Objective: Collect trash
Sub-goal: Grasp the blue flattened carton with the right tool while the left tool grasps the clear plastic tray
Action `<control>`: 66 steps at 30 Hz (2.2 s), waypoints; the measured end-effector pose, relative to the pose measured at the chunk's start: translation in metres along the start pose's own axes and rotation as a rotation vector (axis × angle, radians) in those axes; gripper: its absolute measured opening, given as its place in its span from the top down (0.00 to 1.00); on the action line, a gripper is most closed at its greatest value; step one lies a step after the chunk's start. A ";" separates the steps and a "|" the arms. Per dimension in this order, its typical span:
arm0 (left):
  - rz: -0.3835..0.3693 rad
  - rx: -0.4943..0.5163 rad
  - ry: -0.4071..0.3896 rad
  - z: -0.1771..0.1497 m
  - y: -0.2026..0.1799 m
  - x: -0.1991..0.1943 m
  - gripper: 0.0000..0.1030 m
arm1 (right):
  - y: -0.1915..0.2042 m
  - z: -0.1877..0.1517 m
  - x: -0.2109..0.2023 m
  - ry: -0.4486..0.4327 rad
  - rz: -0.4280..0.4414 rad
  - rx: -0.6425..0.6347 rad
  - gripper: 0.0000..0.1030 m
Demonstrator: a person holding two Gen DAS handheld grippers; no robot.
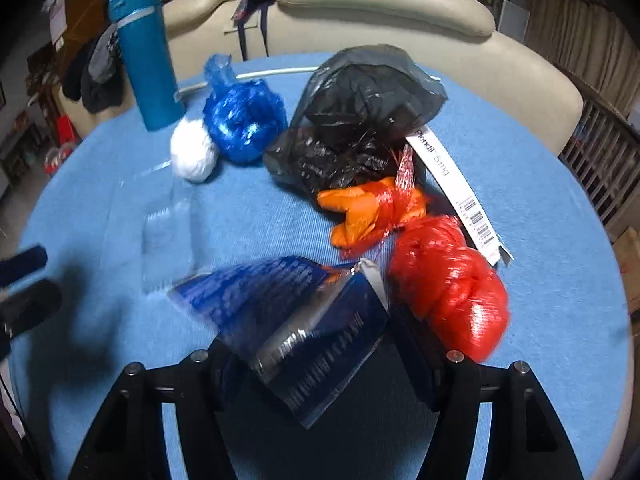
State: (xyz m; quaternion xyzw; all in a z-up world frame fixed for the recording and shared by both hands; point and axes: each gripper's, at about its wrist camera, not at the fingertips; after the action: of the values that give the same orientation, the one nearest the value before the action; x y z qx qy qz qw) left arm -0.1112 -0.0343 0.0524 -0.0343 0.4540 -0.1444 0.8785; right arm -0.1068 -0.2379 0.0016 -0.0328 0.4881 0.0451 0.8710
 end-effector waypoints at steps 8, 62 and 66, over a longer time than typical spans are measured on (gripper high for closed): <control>0.004 -0.010 0.003 0.000 0.003 0.003 0.26 | -0.021 -0.003 -0.008 -0.038 0.072 0.121 0.45; -0.016 0.000 -0.019 0.027 -0.042 -0.002 0.48 | -0.057 -0.083 -0.109 -0.226 0.157 0.380 0.45; -0.027 0.029 -0.025 0.021 -0.050 -0.009 0.48 | -0.057 -0.090 -0.114 -0.231 0.155 0.390 0.45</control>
State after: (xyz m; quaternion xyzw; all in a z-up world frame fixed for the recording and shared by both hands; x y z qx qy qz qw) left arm -0.1103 -0.0813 0.0818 -0.0294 0.4405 -0.1623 0.8824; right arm -0.2360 -0.3093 0.0526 0.1791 0.3858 0.0201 0.9048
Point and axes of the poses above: each gripper's, at about its wrist camera, not at the fingertips, and x roughly the way its jaws point, y to its left, z to its top, and after that the axes turned 4 degrees about y, right-handed
